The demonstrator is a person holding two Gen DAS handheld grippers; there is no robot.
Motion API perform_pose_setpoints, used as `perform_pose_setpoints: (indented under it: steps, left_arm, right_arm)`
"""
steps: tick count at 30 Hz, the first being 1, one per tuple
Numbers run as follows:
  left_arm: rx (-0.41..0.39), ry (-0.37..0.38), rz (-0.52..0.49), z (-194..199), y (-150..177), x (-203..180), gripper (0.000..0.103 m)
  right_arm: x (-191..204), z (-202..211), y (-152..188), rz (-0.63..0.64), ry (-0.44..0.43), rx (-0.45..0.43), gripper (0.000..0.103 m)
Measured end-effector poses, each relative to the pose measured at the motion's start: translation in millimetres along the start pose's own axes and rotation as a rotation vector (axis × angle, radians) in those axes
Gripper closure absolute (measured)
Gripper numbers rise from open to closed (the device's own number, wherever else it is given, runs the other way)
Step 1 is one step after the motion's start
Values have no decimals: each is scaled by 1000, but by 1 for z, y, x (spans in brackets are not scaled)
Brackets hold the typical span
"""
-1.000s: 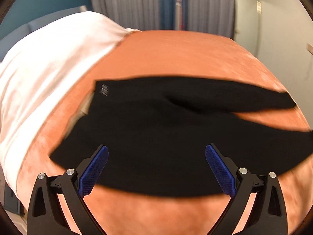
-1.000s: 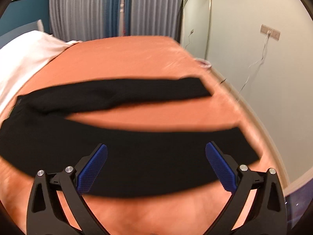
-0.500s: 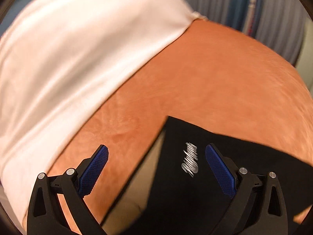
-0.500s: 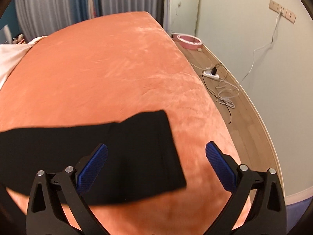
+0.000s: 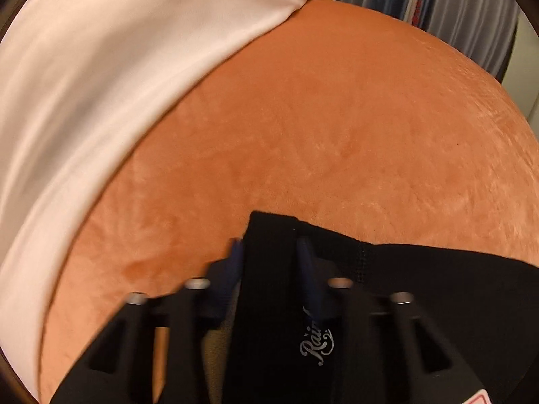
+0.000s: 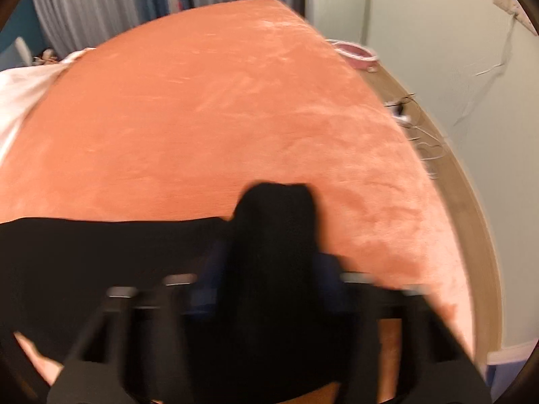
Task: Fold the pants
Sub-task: 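Grasp the waistband with the left tool while the right tool grasps a leg cuff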
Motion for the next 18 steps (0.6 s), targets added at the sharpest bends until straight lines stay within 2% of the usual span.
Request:
perform_pose_setpoints:
  steps: [1,3,8,11,14,18]
  left_arm:
    - [-11,4,7,9,3,1,81]
    - [-57,62,53,33,0,13,81]
    - [-176,184,66,123,9,44,81]
    - [-233,263,55,180,33,71,81]
    - [-267,312,36,235,82,108,81]
    - [-245,291,-14,255,148,144,80]
  right_arm:
    - [4,6,1,15,12,-10,89]
    - [15,22,2,39,6,-38,90]
    - [39,99,7,65,-113,-171,90]
    - [59,159,30,119,-176,-239,90]
    - [69,220,70,162,-218,-293,90]
    - [61,262,126,194,-207,-289,90]
Point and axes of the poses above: each gripper's, at about its wrist camera, not at the fingertips, and z roughly against the way its jaws point, x to its left, y to its underside, the point moved 4 cm from there along -z, roughly the way its jaws point, and after that the axes turned 15 degrees about -y, right-handed, at the moved point
